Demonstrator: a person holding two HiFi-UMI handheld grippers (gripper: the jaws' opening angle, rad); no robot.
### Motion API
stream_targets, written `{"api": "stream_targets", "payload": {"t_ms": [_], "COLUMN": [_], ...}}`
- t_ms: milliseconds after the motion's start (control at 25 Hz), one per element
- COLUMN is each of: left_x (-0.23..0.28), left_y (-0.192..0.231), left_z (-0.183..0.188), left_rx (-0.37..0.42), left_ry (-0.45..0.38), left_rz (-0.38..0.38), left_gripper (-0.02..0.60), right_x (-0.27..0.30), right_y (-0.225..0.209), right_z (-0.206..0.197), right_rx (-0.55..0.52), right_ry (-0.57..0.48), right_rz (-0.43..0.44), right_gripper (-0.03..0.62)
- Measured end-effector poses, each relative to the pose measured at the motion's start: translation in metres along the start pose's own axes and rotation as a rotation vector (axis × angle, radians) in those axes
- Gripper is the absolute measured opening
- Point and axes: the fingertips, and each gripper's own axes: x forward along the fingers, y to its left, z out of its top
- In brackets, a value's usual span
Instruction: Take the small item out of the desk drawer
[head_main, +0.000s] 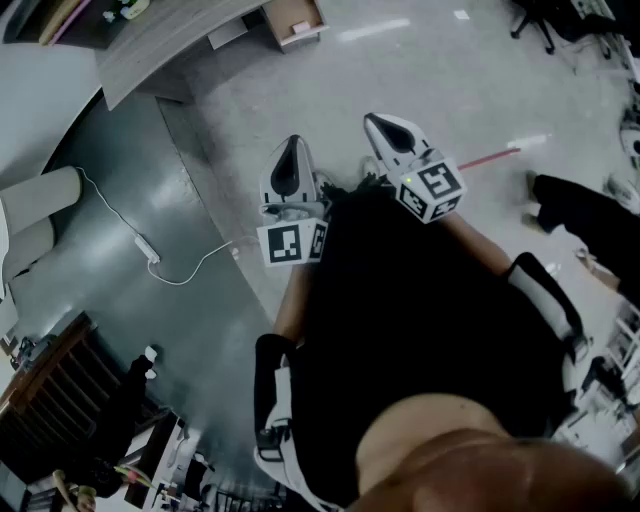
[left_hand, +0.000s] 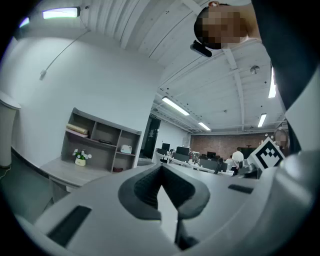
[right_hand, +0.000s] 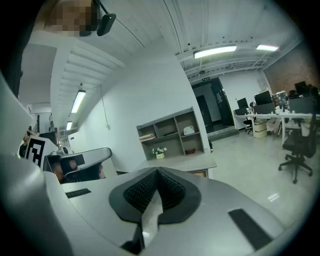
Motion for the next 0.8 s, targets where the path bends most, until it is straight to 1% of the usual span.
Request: {"api": "stream_targets", "payload": {"t_ms": [160,440,560,800], "left_x": [0.002,0.000,-0.001,-0.006], "left_y": [0.003,0.007,0.010,0.023], "left_z": [0.001,0.000,0.000,0.003], "left_rx": [-0.019,-0.024,-0.026,-0.024], "left_ry": [-0.003,0.004,0.002,-0.010], "left_rz": [0.001,-0.015,-0.023,-0.037], "left_gripper": [-0.003,-0.003,-0.003,-0.003], "right_x": [0.003,0.006,0.008,0.017], "right_y": [0.001,0.007,0.010,0.021], "right_z": [0.000,0.001,0.001,0.003], "right_rx": [-0.003,-0.009,0.010,0.016], "right_ry": [0.005,0.002,-0.004,-0.016], "right_rz": [-0.002,-0.011,-0.012,-0.022], "right_gripper": [-0.002,-0.002,-0.002,-0.002]}}
